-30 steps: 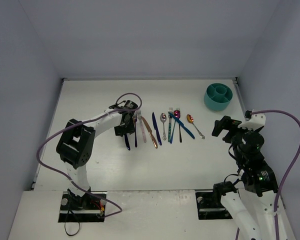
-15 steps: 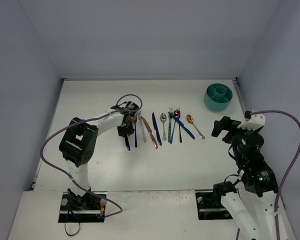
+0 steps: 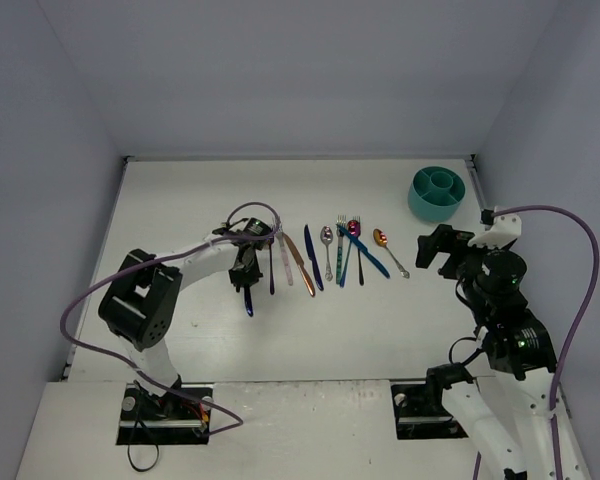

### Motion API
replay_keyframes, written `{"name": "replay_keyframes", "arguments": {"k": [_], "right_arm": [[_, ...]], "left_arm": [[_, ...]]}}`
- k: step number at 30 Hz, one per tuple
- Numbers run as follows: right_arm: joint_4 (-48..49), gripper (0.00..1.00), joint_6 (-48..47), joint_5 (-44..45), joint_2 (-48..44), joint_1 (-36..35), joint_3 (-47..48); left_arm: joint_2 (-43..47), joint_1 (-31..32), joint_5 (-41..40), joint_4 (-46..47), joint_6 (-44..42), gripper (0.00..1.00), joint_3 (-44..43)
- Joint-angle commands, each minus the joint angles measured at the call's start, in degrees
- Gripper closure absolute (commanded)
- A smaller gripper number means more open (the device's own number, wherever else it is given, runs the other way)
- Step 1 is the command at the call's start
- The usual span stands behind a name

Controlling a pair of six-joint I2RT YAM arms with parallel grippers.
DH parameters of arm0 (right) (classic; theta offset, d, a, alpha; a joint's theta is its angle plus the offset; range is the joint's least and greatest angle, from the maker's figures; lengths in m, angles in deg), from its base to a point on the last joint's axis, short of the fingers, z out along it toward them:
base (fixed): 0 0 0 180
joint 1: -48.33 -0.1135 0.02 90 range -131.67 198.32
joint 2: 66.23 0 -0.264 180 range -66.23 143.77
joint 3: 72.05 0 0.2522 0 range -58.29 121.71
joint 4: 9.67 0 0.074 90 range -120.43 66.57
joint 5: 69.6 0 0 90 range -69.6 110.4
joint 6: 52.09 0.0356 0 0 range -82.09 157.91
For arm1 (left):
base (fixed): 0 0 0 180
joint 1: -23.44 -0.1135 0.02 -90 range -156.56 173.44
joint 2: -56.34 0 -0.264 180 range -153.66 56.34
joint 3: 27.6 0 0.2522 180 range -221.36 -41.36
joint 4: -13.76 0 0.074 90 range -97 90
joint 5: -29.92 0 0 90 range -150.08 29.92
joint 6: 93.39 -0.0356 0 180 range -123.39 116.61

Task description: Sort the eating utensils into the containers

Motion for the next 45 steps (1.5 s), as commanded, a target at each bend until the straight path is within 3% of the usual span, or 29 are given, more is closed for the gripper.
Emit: {"name": "replay_keyframes", "arguments": {"k": [1, 8, 13, 21, 28, 40, 45], "right_arm": [[3.54, 0.00, 1.70, -6.82, 4.38, -0.29, 3.74], [4.69, 0.02, 4.00, -18.64, 14.63, -0.56, 6.57], [9.50, 0.11, 8.75, -25.34, 20.96, -3.38, 8.56], [14.25, 0.16, 10.84, -21.82, 27.04, -14.83, 12.68], [18.10, 0.16, 12.76, -18.42, 32.69, -23.69, 14.28], [21.23, 0.18, 13.89, -13.90, 37.06, -28.09, 13.97], [22.45, 0.30, 14.46, -13.17, 37.89, -28.34, 13.13]], "left_arm": [[8.63, 0.94, -0.68, -1.89, -1.04, 1.00, 4.64], [23.35, 6.47, -3.46, 0.93, -11.69, 1.00, 6.74], [31.38, 10.63, -1.51, 7.60, -20.82, 1.00, 6.14], [36.24, 16.95, 2.54, 14.86, -29.80, 1.00, 4.74], [35.99, 19.87, 3.34, 18.97, -31.70, 1.00, 2.39], [34.44, 22.48, 3.00, 21.58, -32.80, 1.00, 0.00], [34.04, 23.34, 2.46, 22.98, -32.94, 1.00, -0.04]]}}
